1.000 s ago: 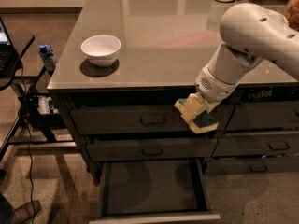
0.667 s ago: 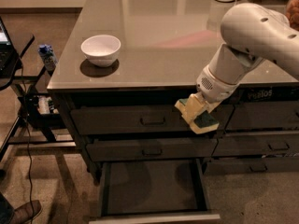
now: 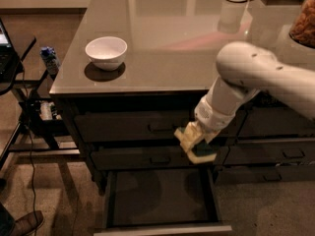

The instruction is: Place sponge into bottom drawer

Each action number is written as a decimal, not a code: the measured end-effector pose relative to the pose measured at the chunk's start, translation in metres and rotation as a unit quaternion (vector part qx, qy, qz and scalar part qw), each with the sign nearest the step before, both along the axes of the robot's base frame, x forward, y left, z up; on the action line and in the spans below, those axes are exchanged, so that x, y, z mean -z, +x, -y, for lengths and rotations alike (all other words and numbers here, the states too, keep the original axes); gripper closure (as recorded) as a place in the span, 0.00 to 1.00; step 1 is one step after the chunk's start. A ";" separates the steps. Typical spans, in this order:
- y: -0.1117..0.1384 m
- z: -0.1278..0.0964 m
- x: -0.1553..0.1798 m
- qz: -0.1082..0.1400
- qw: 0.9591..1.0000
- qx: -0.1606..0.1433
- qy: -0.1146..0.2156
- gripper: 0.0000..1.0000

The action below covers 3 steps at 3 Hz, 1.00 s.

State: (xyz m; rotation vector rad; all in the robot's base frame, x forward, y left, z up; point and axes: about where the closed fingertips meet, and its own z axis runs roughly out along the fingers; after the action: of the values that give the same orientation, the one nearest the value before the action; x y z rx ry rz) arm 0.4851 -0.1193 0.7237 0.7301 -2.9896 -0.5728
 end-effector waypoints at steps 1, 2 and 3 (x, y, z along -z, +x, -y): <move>-0.012 -0.015 0.045 -0.041 0.999 0.002 0.014 1.00; -0.012 -0.015 0.045 -0.041 0.999 0.003 0.014 1.00; -0.019 -0.021 0.071 -0.058 0.998 0.007 0.034 1.00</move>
Offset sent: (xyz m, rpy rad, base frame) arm -0.0099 0.0126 -0.0361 0.0241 0.0661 -0.0046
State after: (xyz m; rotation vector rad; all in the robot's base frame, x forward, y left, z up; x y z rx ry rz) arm 0.4658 -0.0984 0.6527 0.6555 -2.8840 -0.6946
